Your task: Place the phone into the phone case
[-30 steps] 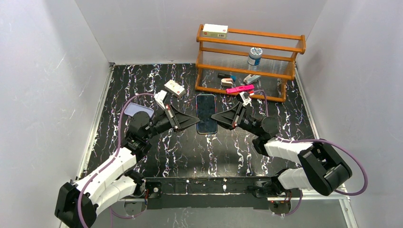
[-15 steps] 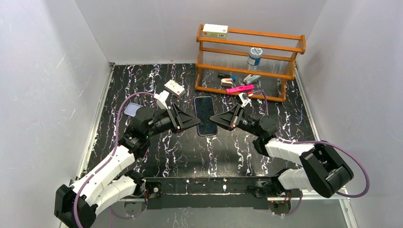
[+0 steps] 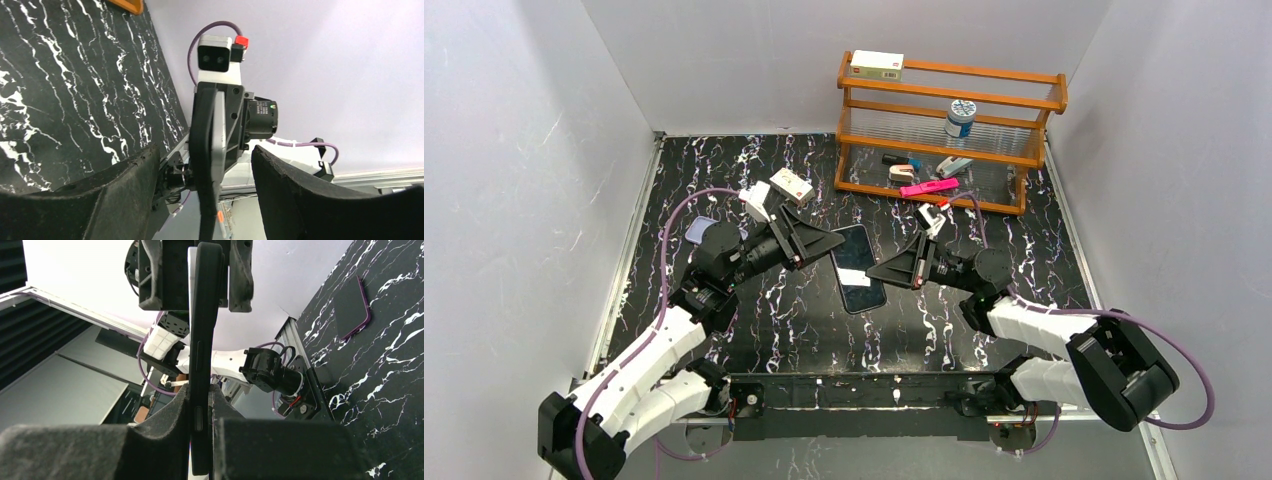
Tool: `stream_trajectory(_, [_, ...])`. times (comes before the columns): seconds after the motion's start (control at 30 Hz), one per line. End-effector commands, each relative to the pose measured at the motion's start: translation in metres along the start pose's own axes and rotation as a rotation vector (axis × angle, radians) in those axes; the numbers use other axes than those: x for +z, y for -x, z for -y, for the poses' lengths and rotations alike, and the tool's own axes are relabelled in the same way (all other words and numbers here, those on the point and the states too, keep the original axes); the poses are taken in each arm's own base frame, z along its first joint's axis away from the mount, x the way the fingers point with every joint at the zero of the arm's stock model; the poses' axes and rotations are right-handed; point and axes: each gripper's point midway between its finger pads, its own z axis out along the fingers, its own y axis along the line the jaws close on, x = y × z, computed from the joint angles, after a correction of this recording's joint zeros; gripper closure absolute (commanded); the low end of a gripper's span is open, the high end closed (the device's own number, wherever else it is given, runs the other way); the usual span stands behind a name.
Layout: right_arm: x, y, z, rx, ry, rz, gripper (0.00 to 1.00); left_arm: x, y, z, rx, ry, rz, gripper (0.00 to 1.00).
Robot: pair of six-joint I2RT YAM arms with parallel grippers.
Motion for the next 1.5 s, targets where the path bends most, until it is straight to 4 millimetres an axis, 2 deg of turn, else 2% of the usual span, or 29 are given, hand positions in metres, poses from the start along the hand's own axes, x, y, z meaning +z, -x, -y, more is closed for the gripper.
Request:
stream_trajectory(0.0, [-0.002, -0.005, -0.023, -0.099, 0.074, -0.019, 0.96, 0.0, 0.012, 0.024, 0.011, -0.085, 0.04, 0.35])
stream_trajectory(0.07, [-0.002, -0.008, -0.02, -0.099, 0.065, -0.029, 0.96, 0.001, 0.013, 0.023, 0.013, -0.079, 0.044, 0.39])
stream_trajectory(0.13, [-0.002, -0.009, -0.016, -0.095, 0.055, -0.037, 0.96, 0.001, 0.013, 0.023, 0.012, -0.076, 0.045, 0.48])
stream_trajectory(0.27, [-0.002, -0.011, -0.012, -0.094, 0.042, -0.045, 0.93, 0.003, 0.013, 0.014, 0.029, -0.039, 0.043, 0.9])
stream_trajectory(0.3, [-0.002, -0.011, -0.012, -0.1, 0.037, -0.048, 0.91, 0.003, 0.012, 0.01, 0.042, -0.019, 0.039, 0.97])
stream_trajectory(0.33, [-0.002, -0.011, -0.011, -0.101, 0.03, -0.048, 0.87, 0.003, 0.011, 0.005, 0.059, 0.005, 0.032, 1.0])
stream_trajectory(0.47, [-0.001, -0.009, -0.01, -0.124, 0.009, -0.043, 0.72, 0.003, 0.003, -0.006, 0.153, 0.057, -0.041, 1.0])
stream_trajectory(0.7, [0.002, -0.004, -0.023, -0.185, 0.04, -0.036, 0.52, 0.001, -0.015, 0.023, 0.218, -0.126, -0.149, 1.0])
stream_trajectory(0.93, [0.01, 0.002, -0.037, -0.233, 0.077, -0.05, 0.47, -0.009, -0.029, 0.037, 0.275, -0.211, -0.238, 1.0])
stream_trajectory(1.07, [0.014, 0.006, -0.043, -0.248, 0.093, -0.055, 0.49, -0.011, -0.033, 0.035, 0.271, -0.217, -0.255, 1.0])
stream_trajectory(1.17, [0.016, 0.007, -0.046, -0.254, 0.104, -0.055, 0.54, -0.009, -0.034, 0.026, 0.276, -0.183, -0.261, 1.0])
stream_trajectory(1.2, [0.016, 0.008, -0.045, -0.253, 0.103, -0.052, 0.59, -0.008, -0.033, 0.021, 0.28, -0.152, -0.256, 1.0])
stream_trajectory(1.27, [0.016, 0.009, -0.044, -0.251, 0.097, -0.044, 0.8, -0.007, -0.028, 0.002, 0.291, -0.038, -0.25, 1.0])
stream_trajectory(1.33, [0.015, 0.012, -0.038, -0.253, 0.061, -0.018, 0.95, -0.009, -0.024, -0.014, 0.304, 0.066, -0.247, 1.0])
stream_trajectory(1.37, [0.015, 0.014, -0.033, -0.26, 0.032, -0.007, 0.99, -0.009, -0.022, -0.02, 0.308, 0.107, -0.242, 1.0])
stream_trajectory(1.47, [0.016, 0.017, -0.02, -0.31, -0.053, -0.024, 0.99, -0.01, -0.021, -0.037, 0.305, 0.198, -0.257, 1.0])
